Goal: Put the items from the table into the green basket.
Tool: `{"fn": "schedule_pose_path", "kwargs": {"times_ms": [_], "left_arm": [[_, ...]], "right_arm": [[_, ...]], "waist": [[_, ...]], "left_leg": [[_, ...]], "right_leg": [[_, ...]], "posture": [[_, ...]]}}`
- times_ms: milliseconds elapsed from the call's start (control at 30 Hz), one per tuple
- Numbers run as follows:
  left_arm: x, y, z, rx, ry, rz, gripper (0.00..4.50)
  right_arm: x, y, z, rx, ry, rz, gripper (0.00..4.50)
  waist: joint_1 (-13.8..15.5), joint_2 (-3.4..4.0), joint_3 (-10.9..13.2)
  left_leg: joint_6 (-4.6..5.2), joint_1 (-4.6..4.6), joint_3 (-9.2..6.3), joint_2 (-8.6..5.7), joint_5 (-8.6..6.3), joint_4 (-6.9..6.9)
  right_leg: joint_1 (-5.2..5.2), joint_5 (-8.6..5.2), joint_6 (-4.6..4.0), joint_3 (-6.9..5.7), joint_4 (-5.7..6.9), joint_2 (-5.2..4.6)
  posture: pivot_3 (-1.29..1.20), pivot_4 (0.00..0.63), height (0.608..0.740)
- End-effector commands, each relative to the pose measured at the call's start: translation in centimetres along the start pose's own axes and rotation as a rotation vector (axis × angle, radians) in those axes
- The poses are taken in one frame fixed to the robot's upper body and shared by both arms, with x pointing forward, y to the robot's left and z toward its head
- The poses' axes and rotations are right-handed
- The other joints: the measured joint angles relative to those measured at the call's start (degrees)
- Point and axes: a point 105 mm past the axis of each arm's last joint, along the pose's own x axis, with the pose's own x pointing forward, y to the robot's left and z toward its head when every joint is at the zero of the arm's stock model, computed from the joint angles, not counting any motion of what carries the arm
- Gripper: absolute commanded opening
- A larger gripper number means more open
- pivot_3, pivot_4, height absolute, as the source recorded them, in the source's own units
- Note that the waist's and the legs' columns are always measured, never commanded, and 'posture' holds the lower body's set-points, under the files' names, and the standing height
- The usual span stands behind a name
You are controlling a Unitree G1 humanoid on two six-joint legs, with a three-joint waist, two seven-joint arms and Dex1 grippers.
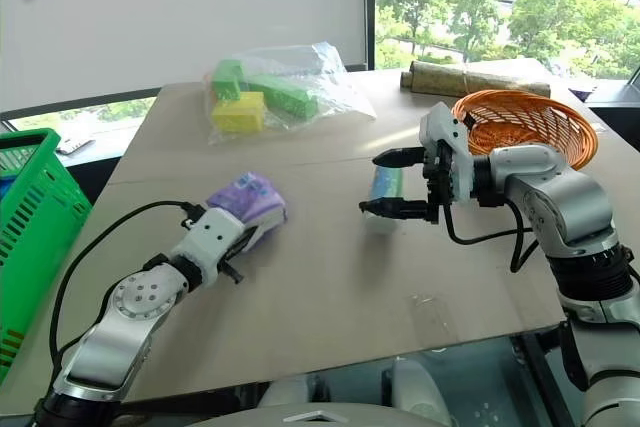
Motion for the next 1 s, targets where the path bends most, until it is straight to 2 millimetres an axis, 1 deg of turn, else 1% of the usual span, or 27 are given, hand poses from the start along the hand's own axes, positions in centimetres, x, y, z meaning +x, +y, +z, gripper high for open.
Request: {"fn": "schedule_pose_path", "kwargs": {"times_ms": [33,67,133,167,200,267,333,367,400,467,567,667,700,733,767,800,833,867,933,1000], "left_arm": [[-1.0,6.3,3.9,0.063,-0.138,0.26,0.38],[-1.6,8.2,4.7,0.076,-0.156,0.338,0.38],[-3.5,12.4,6.3,0.14,-0.175,0.506,0.38],[-4.5,14.2,7.0,0.177,-0.175,0.576,0.38],[-6.1,16.4,7.6,0.225,-0.156,0.664,0.38],[-8.2,19.0,8.1,0.283,-0.117,0.775,0.38],[-10.8,21.7,7.9,0.328,-0.035,0.887,0.38],[-12.8,23.3,7.0,0.333,0.022,0.95,0.38],[-14.3,24.4,5.7,0.322,0.087,0.986,0.38],[-15.8,25.2,3.7,0.3,0.169,1.003,0.38],[-16.4,25.1,0.8,0.252,0.232,0.955,0.38],[-15.5,24.3,-1.7,0.19,0.276,0.889,1.77],[-15.4,24.3,-2.2,0.174,0.279,0.896,2.06],[-15.3,24.3,-2.7,0.163,0.29,0.909,2.62],[-15.3,24.3,-3.0,0.146,0.288,0.924,3.17],[-15.2,24.3,-3.0,0.119,0.271,0.933,3.53],[-15.0,24.3,-2.9,0.101,0.257,0.937,4.2],[-14.8,24.2,-2.7,0.105,0.249,0.932,4.44],[-14.1,24.1,-2.0,0.103,0.218,0.921,4.44],[-11.8,23.0,-0.2,0.071,0.117,0.834,4.44]], "right_arm": [[0.3,0.8,3.7,-0.052,-0.151,0.054,4.5],[0.4,0.9,4.2,-0.046,-0.176,0.069,4.5],[0.6,1.3,5.4,-0.025,-0.241,0.105,4.5],[0.7,1.5,5.9,-0.013,-0.27,0.122,4.5],[0.8,1.6,6.5,0.0,-0.305,0.14,4.5],[0.8,1.8,7.2,0.017,-0.346,0.159,4.5],[0.8,1.9,7.7,0.032,-0.38,0.175,4.5],[0.9,1.8,8.0,0.038,-0.396,0.178,4.5],[0.9,1.8,8.1,0.042,-0.405,0.179,4.5],[1.0,1.7,8.2,0.046,-0.411,0.178,4.5],[1.1,1.7,8.1,0.046,-0.414,0.174,4.5],[1.3,1.5,7.9,0.033,-0.406,0.162,4.5],[1.3,1.5,7.9,0.025,-0.408,0.16,4.5],[1.3,1.5,7.9,0.021,-0.408,0.158,4.5],[1.3,1.6,7.8,0.018,-0.408,0.156,4.5],[1.3,1.6,7.8,0.014,-0.407,0.151,4.5],[1.2,1.6,7.8,0.011,-0.406,0.147,4.5],[1.1,1.6,7.7,0.013,-0.403,0.139,4.5],[0.9,1.2,7.2,0.015,-0.385,0.11,4.5],[0.6,-0.1,5.5,0.004,-0.308,0.022,4.5]], "waist": [[-0.04,-0.12,0.02],[-0.07,-0.12,0.02],[-0.08,-0.23,0.02],[-0.13,-0.26,0.0],[-0.19,-0.27,0.0],[-0.2,-0.26,0.0],[-0.09,-0.26,0.0],[-0.09,-0.26,0.0],[-0.13,-0.26,0.0],[-0.12,-0.25,0.0],[0.68,-0.38,-0.08],[1.46,-0.61,-0.23],[1.67,-0.66,-0.26],[1.86,-0.7,-0.29],[1.92,-0.73,-0.31],[1.91,-0.76,-0.33],[1.92,-0.77,-0.34],[1.93,-0.79,-0.35],[1.87,-0.77,-0.37],[1.97,-0.78,-0.37]], "left_leg": [[0.0,-0.01,-0.03,-0.02,0.0,0.0],[0.0,-0.02,-0.03,-0.02,0.0,0.0],[0.0,-0.05,-0.04,-0.01,0.0,-0.01],[-0.01,-0.07,-0.05,0.02,0.0,-0.02],[-0.01,-0.06,-0.04,0.04,-0.01,-0.04],[-0.01,-0.06,-0.01,0.07,-0.01,-0.09],[-0.01,-0.05,0.01,0.1,-0.01,-0.15],[-0.01,-0.04,0.02,0.08,-0.01,-0.18],[-0.01,-0.04,0.06,0.07,-0.01,-0.22],[-0.02,0.01,0.14,0.03,-0.01,-0.3],[-0.02,-0.01,0.07,0.02,-0.01,-0.32],[-0.03,-0.06,-0.05,0.0,0.0,-0.29],[-0.04,-0.06,-0.06,0.01,0.0,-0.29],[-0.04,-0.06,-0.05,0.01,0.0,-0.29],[-0.05,-0.06,-0.05,0.01,0.0,-0.29],[-0.05,-0.06,-0.04,0.01,0.0,-0.29],[-0.06,-0.06,-0.03,0.02,-0.01,-0.29],[-0.06,-0.07,-0.03,0.01,-0.01,-0.29],[-0.06,-0.07,-0.04,0.01,-0.01,-0.31],[-0.07,-0.07,-0.04,-0.02,-0.01,-0.38]], "right_leg": [[0.0,0.01,0.0,-0.01,0.0,0.1],[-0.01,0.02,-0.03,-0.01,-0.02,0.18],[-0.02,0.03,-0.04,0.01,-0.03,0.41],[-0.04,0.03,-0.04,0.02,-0.05,0.45],[-0.05,0.03,-0.05,0.04,-0.05,0.47],[-0.07,0.03,-0.06,0.06,-0.07,0.46],[-0.08,0.03,-0.06,0.06,-0.07,0.36],[-0.08,0.02,-0.05,0.04,-0.08,0.25],[-0.09,0.02,-0.05,0.04,-0.08,-0.03],[-0.1,0.02,-0.04,0.01,-0.08,-0.18],[-0.1,0.02,-0.05,-0.18,-0.08,-0.28],[-0.09,0.01,-0.08,-0.41,-0.08,-0.42],[-0.09,0.01,-0.1,-0.44,-0.08,-0.46],[-0.08,0.02,-0.11,-0.45,-0.08,-0.48],[-0.08,0.03,-0.12,-0.44,-0.09,-0.51],[-0.09,0.04,-0.13,-0.43,-0.09,-0.53],[-0.09,0.04,-0.14,-0.42,-0.09,-0.56],[-0.09,0.04,-0.14,-0.43,-0.08,-0.58],[-0.09,0.05,-0.15,-0.43,-0.08,-0.61],[-0.1,0.05,-0.16,-0.44,-0.09,-0.68]], "posture": [[-0.06,0.0,0.74],[-0.03,0.0,0.74],[-0.03,0.0,0.74],[-0.01,0.0,0.74],[-0.01,0.0,0.74],[0.0,0.0,0.74],[0.0,0.0,0.74],[0.0,0.0,0.74],[0.01,0.0,0.74],[0.01,0.0,0.74],[0.01,0.0,0.74],[0.01,0.0,0.74],[0.01,0.0,0.74],[0.01,0.0,0.74],[0.0,0.0,0.74],[0.0,0.0,0.74],[0.0,0.0,0.74],[0.0,0.0,0.74],[-0.02,0.0,0.74],[-0.03,0.0,0.74]]}}
